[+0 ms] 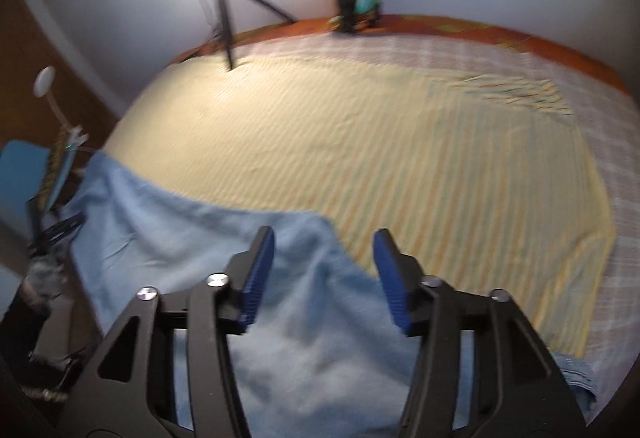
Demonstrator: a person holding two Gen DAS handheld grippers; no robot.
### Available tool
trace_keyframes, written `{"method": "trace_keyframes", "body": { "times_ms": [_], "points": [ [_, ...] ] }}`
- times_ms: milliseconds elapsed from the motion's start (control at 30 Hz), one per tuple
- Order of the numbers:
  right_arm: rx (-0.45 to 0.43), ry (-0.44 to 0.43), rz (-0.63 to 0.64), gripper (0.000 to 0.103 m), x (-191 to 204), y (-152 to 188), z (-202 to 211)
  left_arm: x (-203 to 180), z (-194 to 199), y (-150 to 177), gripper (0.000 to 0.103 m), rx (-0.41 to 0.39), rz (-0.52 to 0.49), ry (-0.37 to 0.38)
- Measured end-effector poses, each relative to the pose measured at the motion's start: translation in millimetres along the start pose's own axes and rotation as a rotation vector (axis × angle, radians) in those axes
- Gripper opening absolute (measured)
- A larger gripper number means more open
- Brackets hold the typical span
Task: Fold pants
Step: 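Lower the right gripper onto the jeans leg edge and close it, then grasp the jeans leg with the left gripper while the right gripper opens and releases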
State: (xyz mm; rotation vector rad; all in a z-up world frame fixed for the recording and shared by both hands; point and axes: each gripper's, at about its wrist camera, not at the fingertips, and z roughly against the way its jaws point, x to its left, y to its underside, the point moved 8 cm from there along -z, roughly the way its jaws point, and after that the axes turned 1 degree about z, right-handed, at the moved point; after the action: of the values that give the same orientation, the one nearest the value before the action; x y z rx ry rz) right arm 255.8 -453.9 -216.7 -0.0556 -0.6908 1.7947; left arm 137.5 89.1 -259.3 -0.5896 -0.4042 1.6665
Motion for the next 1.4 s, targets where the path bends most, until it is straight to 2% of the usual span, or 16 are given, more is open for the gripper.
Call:
{"method": "trace_keyframes", "body": {
  "times_ms": [100, 233, 267, 300, 333, 433, 533, 600, 700, 800, 867, 933, 1000, 1167, 1300, 1400],
  "points": [
    [0.061, 0.091, 0.056, 0.057, 0.0, 5.0, -21.7, -0.6, 0.1, -0.4, 0.034, -0.008, 0.003, 0.012],
    [0.082, 0.104, 0.042, 0.056, -1.3, 6.4, -42.5, -3.5, 0.1, 0.2, 0.035, -0.009, -0.023, 0.001],
    [0.077, 0.084, 0.037, 0.05, 2.7, 8.1, -45.1, -3.2, 0.1, 0.2, 0.035, -0.01, -0.024, 0.004],
    [0.075, 0.075, 0.04, 0.022, 7.0, 10.3, -46.8, -2.9, 0.0, 0.0, 0.035, -0.011, -0.023, 0.008],
    [0.082, 0.102, 0.06, 0.014, 13.0, 13.8, -48.8, -2.9, 0.1, -0.3, 0.035, -0.012, -0.02, 0.011],
    [0.052, 0.196, 0.144, 0.011, 28.5, 16.8, -37.3, -3.8, 0.5, 0.2, 0.035, -0.018, -0.026, 0.008],
    [-0.012, 0.23, 0.144, 0.008, 23.6, 6.9, -15.0, -5.5, 1.3, 2.1, 0.036, -0.019, -0.054, -0.011],
    [-0.014, 0.236, 0.119, 0.007, 15.1, 1.5, -19.0, -3.0, 2.2, 2.7, 0.038, -0.015, -0.075, -0.034],
    [0.062, 0.288, 0.157, 0.01, 14.6, 9.7, -45.5, 6.7, 4.8, 3.1, 0.038, -0.01, -0.063, -0.031],
    [0.077, 0.302, 0.124, 0.02, 12.6, 10.9, -53.5, 29.3, 11.6, 4.3, 0.038, -0.002, -0.033, -0.078],
    [0.054, 0.293, 0.11, 0.029, 16.1, 8.3, -45.3, 50.4, 20.5, 4.0, 0.038, -0.012, 0.03, -0.104],
    [0.022, 0.311, 0.129, 0.042, 26.1, 6.1, -33.2, 79.2, 34.5, 4.3, 0.038, -0.03, 0.145, -0.089],
    [-0.01, 0.321, 0.14, 0.048, 38.2, 5.2, -23.0, 105.6, 47.6, 6.8, 0.038, -0.042, 0.237, -0.084],
    [-0.078, 0.281, 0.129, 0.049, 82.2, 11.3, -1.3, 152.4, 69.8, 17.3, 0.045, -0.046, 0.35, -0.095],
    [-0.107, 0.229, 0.175, 0.049, 132.0, 21.8, 4.5, 188.2, 76.5, 24.5, 0.051, -0.044, 0.533, -0.002],
    [-0.108, 0.144, 0.191, 0.049, 172.2, 32.4, 1.1, 207.3, 74.5, 30.0, 0.051, -0.046, 0.643, 0.046]
  ]
}}
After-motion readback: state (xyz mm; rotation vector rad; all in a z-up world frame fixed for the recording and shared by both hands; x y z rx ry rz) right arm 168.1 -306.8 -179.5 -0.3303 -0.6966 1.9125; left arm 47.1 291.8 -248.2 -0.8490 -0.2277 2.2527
